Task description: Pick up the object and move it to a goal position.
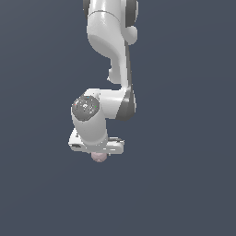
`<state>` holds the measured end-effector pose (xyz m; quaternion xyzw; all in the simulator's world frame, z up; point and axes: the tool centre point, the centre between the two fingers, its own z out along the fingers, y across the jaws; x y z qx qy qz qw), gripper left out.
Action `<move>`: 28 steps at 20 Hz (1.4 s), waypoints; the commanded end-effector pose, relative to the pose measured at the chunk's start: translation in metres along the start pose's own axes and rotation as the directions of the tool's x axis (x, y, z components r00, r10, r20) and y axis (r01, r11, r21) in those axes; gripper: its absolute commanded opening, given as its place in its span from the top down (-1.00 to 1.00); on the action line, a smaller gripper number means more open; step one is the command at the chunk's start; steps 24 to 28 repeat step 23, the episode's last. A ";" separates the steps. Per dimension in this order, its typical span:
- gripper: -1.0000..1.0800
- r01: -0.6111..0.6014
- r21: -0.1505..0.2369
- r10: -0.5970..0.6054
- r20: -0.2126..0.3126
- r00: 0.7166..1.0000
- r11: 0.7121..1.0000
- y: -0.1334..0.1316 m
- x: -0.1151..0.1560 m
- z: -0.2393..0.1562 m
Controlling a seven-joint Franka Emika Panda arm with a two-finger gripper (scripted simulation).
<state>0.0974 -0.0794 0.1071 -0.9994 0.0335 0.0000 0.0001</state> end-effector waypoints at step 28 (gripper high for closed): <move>1.00 0.001 0.000 -0.001 0.000 1.000 1.000 0.112 0.039 -0.053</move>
